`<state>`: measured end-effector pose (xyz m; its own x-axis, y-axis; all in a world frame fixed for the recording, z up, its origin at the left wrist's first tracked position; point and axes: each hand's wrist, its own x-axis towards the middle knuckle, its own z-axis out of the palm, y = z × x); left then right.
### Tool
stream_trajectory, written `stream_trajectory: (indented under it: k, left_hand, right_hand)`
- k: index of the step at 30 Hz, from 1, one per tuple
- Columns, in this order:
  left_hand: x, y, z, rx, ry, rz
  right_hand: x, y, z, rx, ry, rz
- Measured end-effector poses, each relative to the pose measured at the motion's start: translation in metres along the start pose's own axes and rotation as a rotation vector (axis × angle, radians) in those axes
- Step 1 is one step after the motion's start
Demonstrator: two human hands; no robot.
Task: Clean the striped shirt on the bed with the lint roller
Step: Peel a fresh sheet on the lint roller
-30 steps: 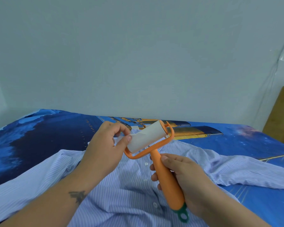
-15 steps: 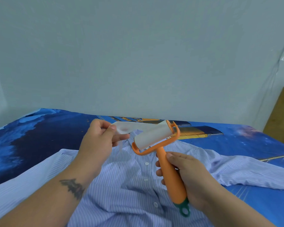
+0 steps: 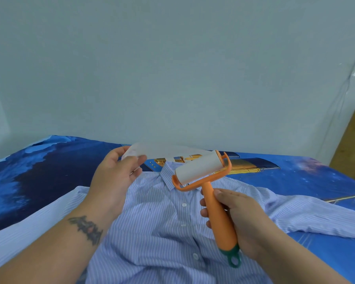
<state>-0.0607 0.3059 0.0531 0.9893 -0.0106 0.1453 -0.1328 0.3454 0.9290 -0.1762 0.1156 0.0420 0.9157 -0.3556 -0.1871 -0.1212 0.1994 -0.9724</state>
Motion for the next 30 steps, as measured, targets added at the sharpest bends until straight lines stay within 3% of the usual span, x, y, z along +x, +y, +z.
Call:
stream_trajectory:
  k: [13,17,20,24,30]
  left_hand:
    - [0.031,-0.016,-0.026,0.108,0.051,0.049]
    - [0.048,-0.018,-0.036,0.268,0.144,0.132]
    - [0.064,-0.019,-0.043,0.205,0.227,0.088]
    - [0.085,-0.022,-0.049,0.377,0.331,0.069]
    - [0.117,-0.020,-0.056,0.528,0.292,-0.034]
  right_hand:
    - [0.008,-0.001,-0.001,-0.023,0.013,0.004]
    - [0.013,-0.001,-0.001,-0.036,0.020,0.006]
    - [0.019,-0.002,0.001,-0.073,0.022,-0.003]
    - [0.027,-0.007,0.001,-0.121,0.037,-0.028]
    - [0.043,-0.015,0.003,-0.197,0.040,-0.037]
